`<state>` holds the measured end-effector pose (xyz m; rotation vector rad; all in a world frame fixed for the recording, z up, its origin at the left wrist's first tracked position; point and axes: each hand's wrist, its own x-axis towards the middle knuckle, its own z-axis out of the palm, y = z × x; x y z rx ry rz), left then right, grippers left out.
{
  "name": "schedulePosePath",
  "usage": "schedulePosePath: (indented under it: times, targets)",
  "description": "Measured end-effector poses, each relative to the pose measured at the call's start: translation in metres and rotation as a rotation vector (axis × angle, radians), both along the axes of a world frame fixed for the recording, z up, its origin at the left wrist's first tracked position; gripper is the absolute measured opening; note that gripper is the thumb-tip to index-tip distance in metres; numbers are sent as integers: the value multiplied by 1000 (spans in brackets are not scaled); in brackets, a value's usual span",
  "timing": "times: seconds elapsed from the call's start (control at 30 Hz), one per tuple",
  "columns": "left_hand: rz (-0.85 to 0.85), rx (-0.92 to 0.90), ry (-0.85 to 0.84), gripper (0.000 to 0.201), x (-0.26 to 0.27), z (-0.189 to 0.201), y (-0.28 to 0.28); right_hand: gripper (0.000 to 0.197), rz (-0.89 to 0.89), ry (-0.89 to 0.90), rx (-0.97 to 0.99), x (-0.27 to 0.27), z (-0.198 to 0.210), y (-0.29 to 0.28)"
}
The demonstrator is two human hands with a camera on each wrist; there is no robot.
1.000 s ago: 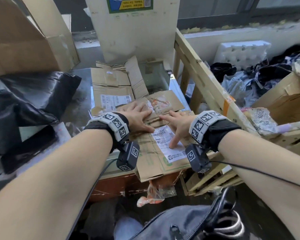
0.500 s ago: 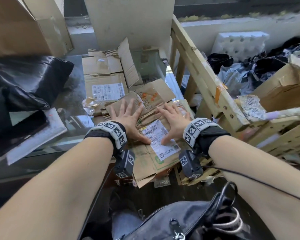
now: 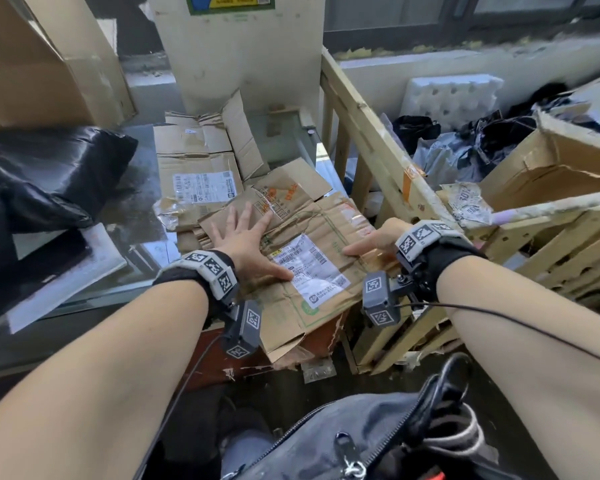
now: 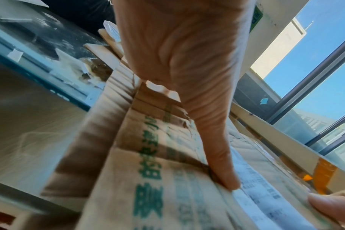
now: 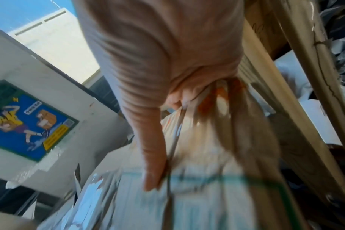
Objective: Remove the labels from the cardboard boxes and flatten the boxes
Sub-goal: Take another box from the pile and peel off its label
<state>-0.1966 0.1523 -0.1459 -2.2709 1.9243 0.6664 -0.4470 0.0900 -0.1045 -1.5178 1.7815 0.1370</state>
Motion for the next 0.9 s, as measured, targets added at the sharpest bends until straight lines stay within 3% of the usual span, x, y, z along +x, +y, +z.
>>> schedulePosePath:
  times: [0.07,0.2,0.33,0.47,0.57,0.7,0.77,0.83,0.9]
  targets:
    - [24,-28,64,130,-2,8,2,80,25,-31,-12,-4,13,0]
    - [118,-69,190,126,-8,30,1,37,4,-255,-80,-3,49,-4]
    - [216,-168,404,129,-11,68,-10,22,82,-304,-228,5,94,-9]
    - [401,-327,887,154,-14,123,-22,21,190,-304,-451,16,151,-6]
    - [524,-380,1255,147,-17,165,-32,31,287,-230,-671,25,184,2]
    - [542,-355,1491,139,-21,209,-37,23,487,20,-969,41,207,24]
    - [540,-355,1562,110,-24,223,-34,20,611,128,-1067,51,206,37]
    - [644,-365,1638,76,-23,222,-35,11,721,165,-1156,58,197,43]
    - [759,-530,1518,41,-15,214,-33,11,778,178,-1209,63,183,41]
